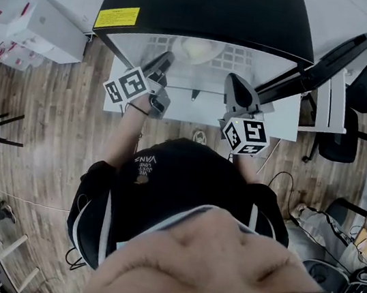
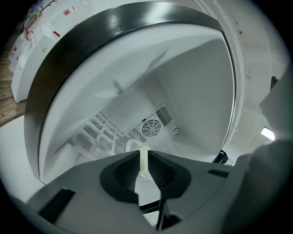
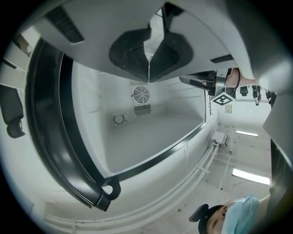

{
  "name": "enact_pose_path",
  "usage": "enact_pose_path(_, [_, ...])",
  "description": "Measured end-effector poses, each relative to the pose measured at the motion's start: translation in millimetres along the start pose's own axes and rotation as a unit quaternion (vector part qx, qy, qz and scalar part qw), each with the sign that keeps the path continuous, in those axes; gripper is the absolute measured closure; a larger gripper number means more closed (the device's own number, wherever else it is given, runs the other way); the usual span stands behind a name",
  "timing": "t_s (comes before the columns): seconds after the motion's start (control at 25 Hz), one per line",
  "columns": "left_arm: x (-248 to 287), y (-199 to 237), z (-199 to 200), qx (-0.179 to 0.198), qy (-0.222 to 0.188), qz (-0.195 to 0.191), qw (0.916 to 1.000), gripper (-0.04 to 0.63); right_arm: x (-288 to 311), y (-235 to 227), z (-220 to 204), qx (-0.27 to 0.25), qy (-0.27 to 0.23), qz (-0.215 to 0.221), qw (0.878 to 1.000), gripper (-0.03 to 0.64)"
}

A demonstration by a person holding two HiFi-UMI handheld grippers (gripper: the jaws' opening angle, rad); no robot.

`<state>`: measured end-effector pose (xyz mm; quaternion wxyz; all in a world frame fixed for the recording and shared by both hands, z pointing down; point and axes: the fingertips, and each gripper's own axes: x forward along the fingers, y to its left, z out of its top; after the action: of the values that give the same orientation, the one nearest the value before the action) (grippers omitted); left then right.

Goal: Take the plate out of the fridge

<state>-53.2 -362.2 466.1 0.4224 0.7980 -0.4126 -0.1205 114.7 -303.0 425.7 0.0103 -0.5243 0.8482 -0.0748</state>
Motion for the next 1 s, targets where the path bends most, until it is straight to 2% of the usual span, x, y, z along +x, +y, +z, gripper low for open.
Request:
enact_pose_path(0.08, [1,4,-1,-0.013,0.004,0.004,0.9999,0.566,1,-2,-1,0.002,0.001,0.0,1.0,0.604])
enact_pose_path(0.2, [3,7,-5,-0.037,0.015,0.004,0.9992,0.474,2,-4,-2,0.005,0.002,-0.001,1.0,0.604])
enact_pose_path(0.32, [5,11,-7,-0.055,0.021,0.006,0.9983,0.445,4,-5,-3,0.008,0.002,0.001,1.0,0.604])
enact_pose_path(1.0, [18,11,-11,-0.139,0.046,-0.018,0.989,0.414,11,-13,0,0.015,-0.006,0.007,1.0,0.604])
